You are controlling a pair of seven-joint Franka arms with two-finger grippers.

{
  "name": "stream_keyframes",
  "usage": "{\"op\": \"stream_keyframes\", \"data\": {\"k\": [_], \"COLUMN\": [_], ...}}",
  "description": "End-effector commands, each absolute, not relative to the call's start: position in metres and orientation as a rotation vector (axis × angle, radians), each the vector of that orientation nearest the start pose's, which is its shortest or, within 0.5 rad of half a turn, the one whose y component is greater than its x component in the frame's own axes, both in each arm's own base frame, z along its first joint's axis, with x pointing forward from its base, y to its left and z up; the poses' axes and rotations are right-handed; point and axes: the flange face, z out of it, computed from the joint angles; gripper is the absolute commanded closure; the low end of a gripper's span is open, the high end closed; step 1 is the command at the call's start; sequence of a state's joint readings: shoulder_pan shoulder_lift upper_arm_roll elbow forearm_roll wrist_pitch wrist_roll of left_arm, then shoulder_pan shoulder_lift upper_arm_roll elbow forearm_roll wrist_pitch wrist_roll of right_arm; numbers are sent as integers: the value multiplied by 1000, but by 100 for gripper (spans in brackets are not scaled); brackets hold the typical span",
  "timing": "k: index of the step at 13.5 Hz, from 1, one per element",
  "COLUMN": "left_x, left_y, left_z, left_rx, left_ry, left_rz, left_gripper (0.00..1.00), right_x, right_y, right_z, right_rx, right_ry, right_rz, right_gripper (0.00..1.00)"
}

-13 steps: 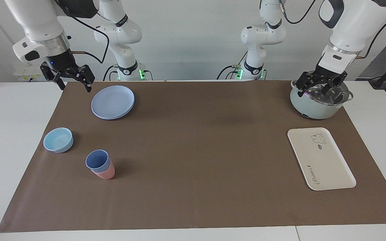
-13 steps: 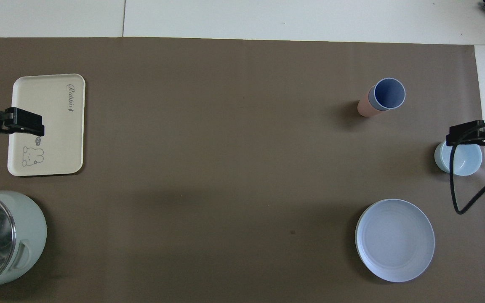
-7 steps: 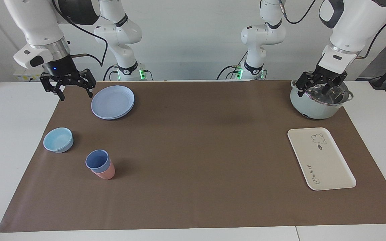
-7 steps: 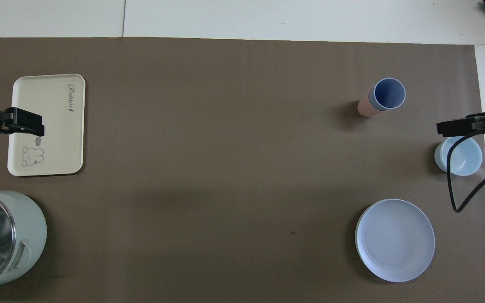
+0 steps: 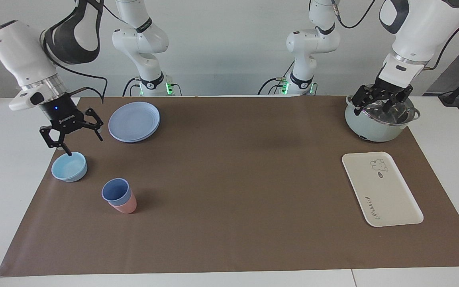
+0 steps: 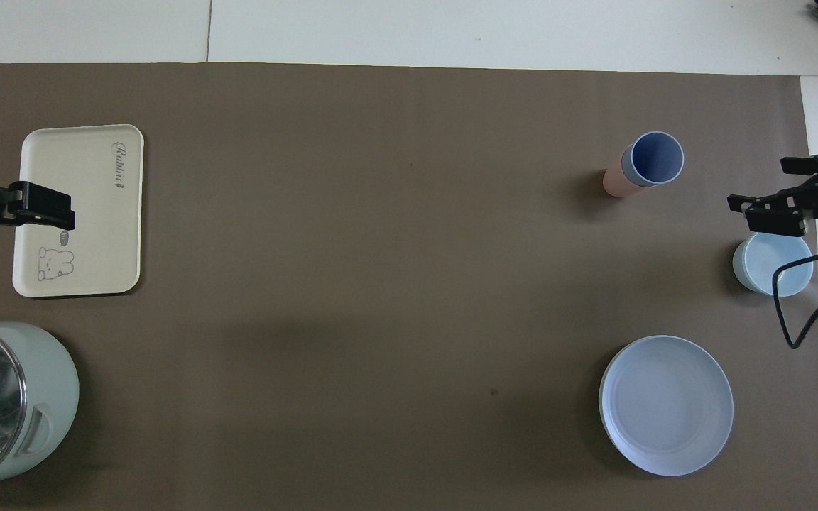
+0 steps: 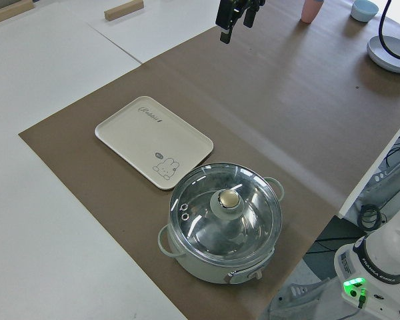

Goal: Place cup on tray
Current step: 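Move the right gripper toward the nested blue and pink cups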

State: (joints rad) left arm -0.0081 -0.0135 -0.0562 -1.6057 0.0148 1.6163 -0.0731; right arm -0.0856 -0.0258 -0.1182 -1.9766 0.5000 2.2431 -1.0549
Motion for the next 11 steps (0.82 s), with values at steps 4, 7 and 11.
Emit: {"op": "stream_keyframes", "data": {"k": [4,7,11], "left_x": [547,547,547], "left_y": [-32,-32,-32], "left_z": [620,620,620], "left_rx": [-3121,-3121,-3121], "left_ry": [-18,-18,-18], "left_rz": [-31,-31,-31], "left_gripper": [0,0,0], "right_x": [597,606,617], "right_y": [-132,-125,-129], "right_z": [409,371,304], "right_rx": [-2504,-2425,-2301], "right_ry": [-844,-770,-820], "right_rz": [-945,-1015,-1187], "right_gripper": [0,0,0]}}
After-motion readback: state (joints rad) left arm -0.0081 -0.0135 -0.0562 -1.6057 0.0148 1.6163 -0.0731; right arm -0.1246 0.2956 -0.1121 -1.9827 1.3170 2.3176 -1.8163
